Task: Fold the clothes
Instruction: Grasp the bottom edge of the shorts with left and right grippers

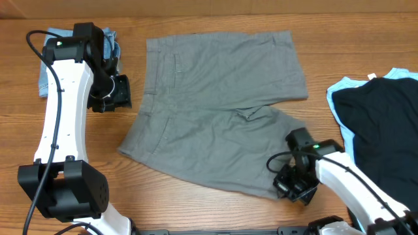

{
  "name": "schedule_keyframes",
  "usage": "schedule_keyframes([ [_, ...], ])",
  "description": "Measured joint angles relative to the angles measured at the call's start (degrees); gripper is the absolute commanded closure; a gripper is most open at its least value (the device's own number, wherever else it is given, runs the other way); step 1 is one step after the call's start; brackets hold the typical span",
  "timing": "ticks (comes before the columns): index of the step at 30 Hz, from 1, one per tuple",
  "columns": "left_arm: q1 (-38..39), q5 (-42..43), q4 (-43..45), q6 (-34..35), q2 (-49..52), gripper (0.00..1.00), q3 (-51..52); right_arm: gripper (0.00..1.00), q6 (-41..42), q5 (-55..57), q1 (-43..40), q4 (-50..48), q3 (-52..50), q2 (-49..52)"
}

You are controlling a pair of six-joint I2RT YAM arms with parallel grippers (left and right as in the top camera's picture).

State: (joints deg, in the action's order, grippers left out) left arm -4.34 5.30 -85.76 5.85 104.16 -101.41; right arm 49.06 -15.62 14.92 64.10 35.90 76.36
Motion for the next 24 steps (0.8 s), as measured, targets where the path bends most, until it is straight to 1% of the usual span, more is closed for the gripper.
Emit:
schedule_keyframes([
  [5,0.0,-0.11,-1.49,0.02,0.0,0.51,-0.02,0.96,-2.34,2.56,-3.06,1.7,5.01,-3.43],
  [7,0.0,-0.22,-3.1,0.15,0.0,0.52,0.0,0.96,-2.86,2.95,-3.56,1.99,6.36,-4.33],
  [12,-0.13,-0.44,-4.5,2.21,-0.02,0.52,0.63,0.96,-3.67,3.26,-4.9,1.97,7.74,-4.72],
  [19,-1.86,0.28,-1.64,4.94,-0.15,0.52,9.14,0.96,-5.11,4.17,-8.98,1.49,12.04,-4.72],
  [24,-3.04,3.32,2.19,5.66,-0.2,0.51,15.21,0.96,-6.27,5.2,-14.16,0.57,15.26,-4.72],
])
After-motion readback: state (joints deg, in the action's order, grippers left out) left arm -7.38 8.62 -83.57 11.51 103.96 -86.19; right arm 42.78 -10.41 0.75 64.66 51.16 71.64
